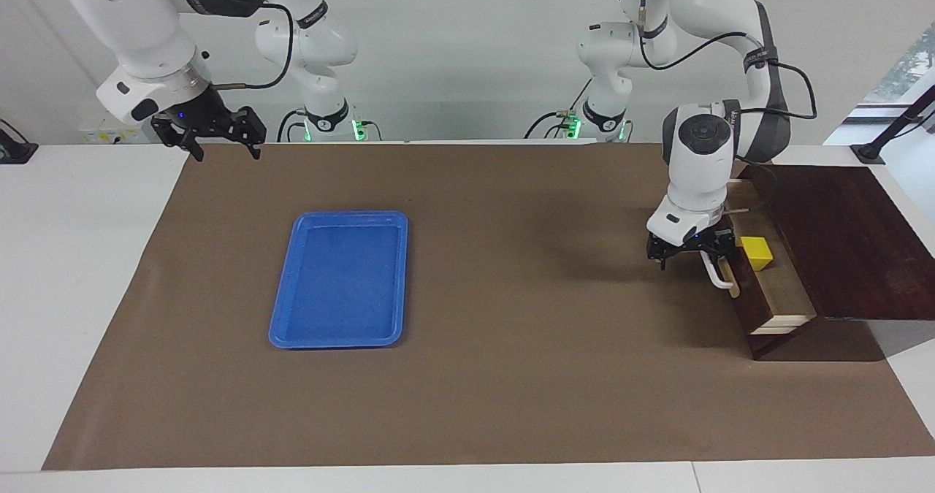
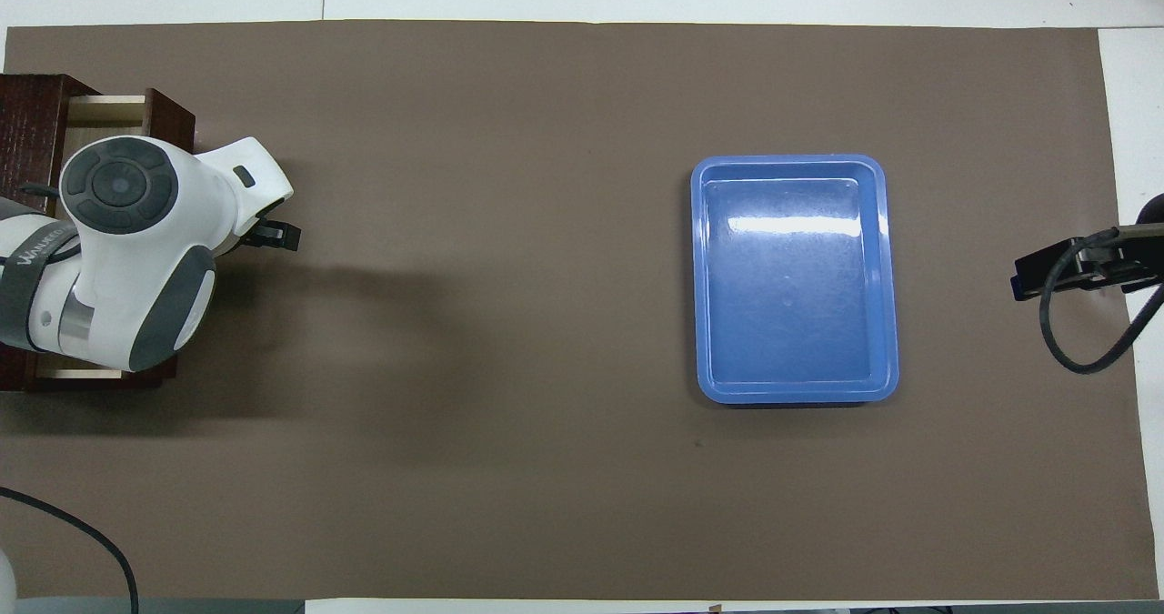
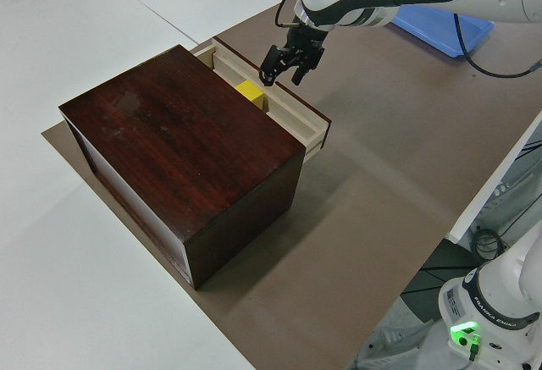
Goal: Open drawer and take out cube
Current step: 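Pull the drawer handle outward with the left gripper to open the drawer, then release the handle and lower the left gripper onto the yellow cube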
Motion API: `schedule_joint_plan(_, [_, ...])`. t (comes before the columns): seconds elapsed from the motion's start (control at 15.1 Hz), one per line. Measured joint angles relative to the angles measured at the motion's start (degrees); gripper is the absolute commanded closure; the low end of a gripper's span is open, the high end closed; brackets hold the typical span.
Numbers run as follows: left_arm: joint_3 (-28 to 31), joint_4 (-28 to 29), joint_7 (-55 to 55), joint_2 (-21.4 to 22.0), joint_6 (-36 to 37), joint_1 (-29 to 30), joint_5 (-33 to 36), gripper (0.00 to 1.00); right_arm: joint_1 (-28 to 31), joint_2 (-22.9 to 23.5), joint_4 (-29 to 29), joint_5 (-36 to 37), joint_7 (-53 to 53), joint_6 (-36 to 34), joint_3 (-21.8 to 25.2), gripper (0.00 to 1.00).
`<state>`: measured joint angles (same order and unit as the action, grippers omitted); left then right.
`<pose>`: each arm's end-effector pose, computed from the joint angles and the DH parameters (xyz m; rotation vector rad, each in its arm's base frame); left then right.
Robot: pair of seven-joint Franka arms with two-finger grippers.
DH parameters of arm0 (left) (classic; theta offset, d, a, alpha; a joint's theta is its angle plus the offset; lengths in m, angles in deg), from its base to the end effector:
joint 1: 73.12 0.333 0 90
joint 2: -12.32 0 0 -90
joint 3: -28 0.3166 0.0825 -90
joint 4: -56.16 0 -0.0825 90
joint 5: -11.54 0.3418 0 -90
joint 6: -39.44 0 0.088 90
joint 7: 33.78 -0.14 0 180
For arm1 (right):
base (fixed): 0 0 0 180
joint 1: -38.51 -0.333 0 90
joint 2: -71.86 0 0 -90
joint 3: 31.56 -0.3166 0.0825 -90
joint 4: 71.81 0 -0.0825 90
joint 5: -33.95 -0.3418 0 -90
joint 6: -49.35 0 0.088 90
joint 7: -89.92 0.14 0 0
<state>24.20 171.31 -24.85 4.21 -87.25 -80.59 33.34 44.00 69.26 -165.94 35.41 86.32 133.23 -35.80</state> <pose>0.5497 -0.0861 0.3854 -2.8265 0.3691 -0.1613 0.4804 -0.0135 0.5759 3.1108 0.0617 -0.2099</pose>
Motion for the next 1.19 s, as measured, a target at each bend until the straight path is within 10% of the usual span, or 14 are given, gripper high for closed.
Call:
schedule_joint_plan(0.6, [0.01,-1.59,1.61,0.24,4.89,-3.38,-2.43,0.00,0.00,0.00,0.00,0.00,0.00,0.00,0.00,0.00])
schedule_joint_plan(1.19, [1.19,-23.52,3.48,0.76,28.62,-3.83,-15.70,0.00,0.00,0.00,0.00,0.00,0.00,0.00,0.00,0.00])
